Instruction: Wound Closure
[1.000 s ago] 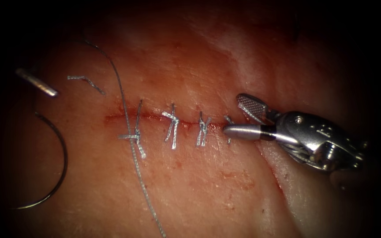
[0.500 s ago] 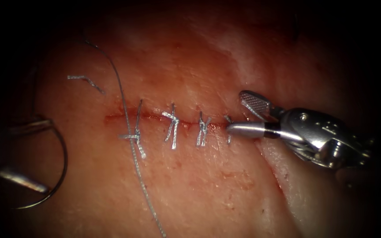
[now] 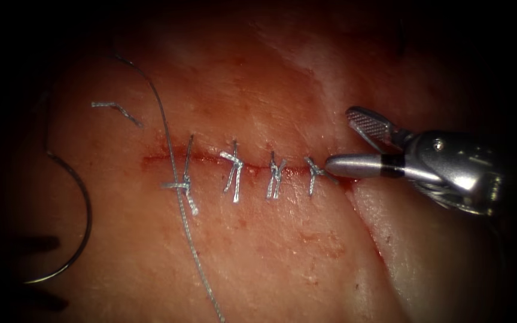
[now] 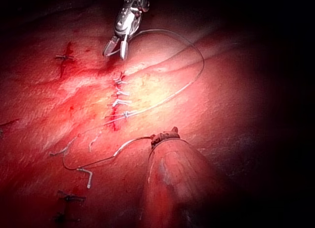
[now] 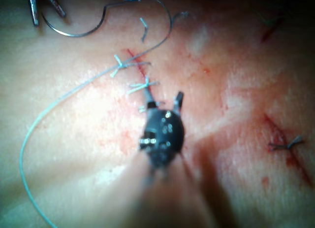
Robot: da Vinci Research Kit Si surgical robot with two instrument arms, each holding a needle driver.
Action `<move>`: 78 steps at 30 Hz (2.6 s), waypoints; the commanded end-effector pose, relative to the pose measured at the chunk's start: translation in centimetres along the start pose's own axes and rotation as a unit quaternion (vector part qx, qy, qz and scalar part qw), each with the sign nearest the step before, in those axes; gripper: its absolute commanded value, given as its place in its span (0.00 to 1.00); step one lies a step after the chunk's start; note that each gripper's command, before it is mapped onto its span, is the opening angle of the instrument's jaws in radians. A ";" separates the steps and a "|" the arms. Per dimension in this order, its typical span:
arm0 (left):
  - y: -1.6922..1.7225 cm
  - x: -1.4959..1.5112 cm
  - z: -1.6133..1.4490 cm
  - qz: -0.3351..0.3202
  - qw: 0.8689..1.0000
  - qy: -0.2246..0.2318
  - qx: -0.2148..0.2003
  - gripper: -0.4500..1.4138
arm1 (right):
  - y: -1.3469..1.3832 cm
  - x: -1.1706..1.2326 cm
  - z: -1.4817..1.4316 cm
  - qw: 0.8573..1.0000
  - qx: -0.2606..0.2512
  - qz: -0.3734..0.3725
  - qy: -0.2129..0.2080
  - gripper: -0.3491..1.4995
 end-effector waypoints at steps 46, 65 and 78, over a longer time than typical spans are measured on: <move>-0.39 1.82 1.04 0.241 0.964 0.066 0.086 0.00 | 0.02 0.23 -0.43 0.976 0.039 0.215 0.008 0.84; -0.23 1.76 1.06 0.275 0.954 0.073 0.091 0.00 | 0.46 -0.17 -0.50 0.969 0.107 0.219 -0.038 0.99; -0.23 1.82 1.19 0.288 0.950 0.081 0.087 0.00 | 0.87 0.15 -0.70 0.977 0.059 -0.107 -0.175 0.99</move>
